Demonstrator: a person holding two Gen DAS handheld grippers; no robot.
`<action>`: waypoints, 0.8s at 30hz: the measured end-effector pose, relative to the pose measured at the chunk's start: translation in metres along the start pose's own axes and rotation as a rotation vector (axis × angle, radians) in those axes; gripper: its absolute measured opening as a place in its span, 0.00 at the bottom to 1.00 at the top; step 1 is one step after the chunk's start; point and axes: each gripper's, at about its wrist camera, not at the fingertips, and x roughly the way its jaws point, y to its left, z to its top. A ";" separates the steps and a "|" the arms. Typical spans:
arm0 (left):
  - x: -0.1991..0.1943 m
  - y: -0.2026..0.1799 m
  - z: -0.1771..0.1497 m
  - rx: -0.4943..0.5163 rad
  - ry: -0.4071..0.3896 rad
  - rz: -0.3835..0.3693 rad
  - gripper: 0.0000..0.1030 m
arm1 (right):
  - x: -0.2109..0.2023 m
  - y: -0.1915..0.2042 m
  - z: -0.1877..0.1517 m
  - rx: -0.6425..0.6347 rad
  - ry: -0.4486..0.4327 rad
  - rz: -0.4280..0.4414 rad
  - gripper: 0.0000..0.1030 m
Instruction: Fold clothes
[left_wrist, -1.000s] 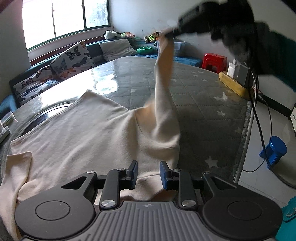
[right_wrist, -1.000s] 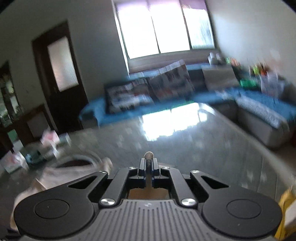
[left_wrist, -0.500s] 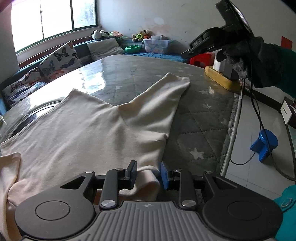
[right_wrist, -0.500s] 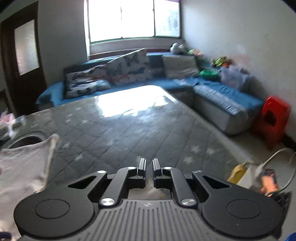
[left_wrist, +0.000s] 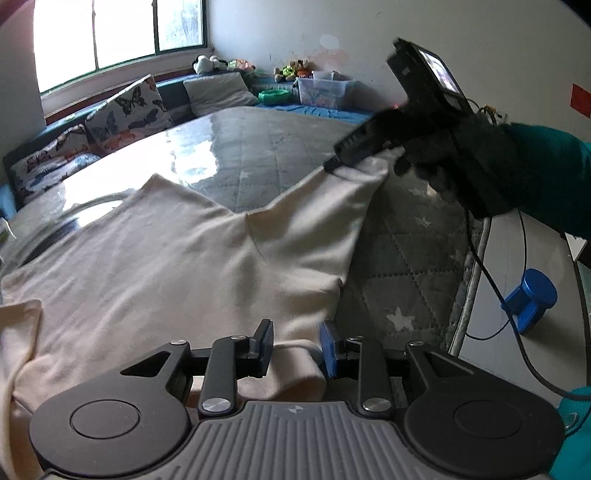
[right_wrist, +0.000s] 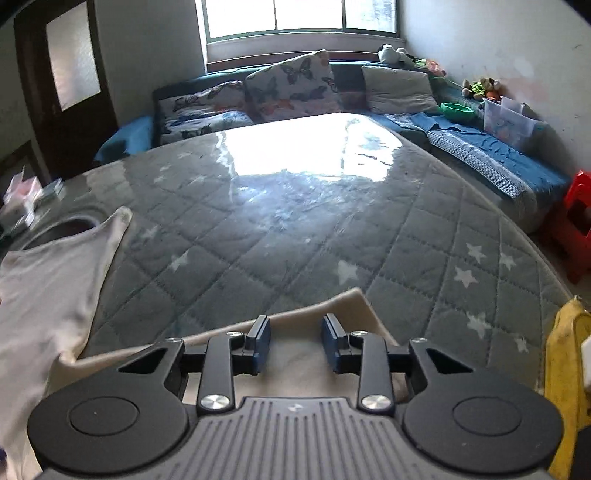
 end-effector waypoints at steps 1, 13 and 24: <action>0.001 0.000 -0.001 -0.001 0.002 -0.004 0.30 | 0.002 -0.001 0.001 0.001 -0.004 -0.001 0.35; -0.009 0.002 -0.002 -0.012 -0.024 0.013 0.36 | 0.006 0.007 0.009 -0.035 -0.037 0.039 0.37; -0.034 0.063 -0.009 -0.195 -0.047 0.249 0.36 | -0.037 0.081 -0.003 -0.238 -0.025 0.279 0.47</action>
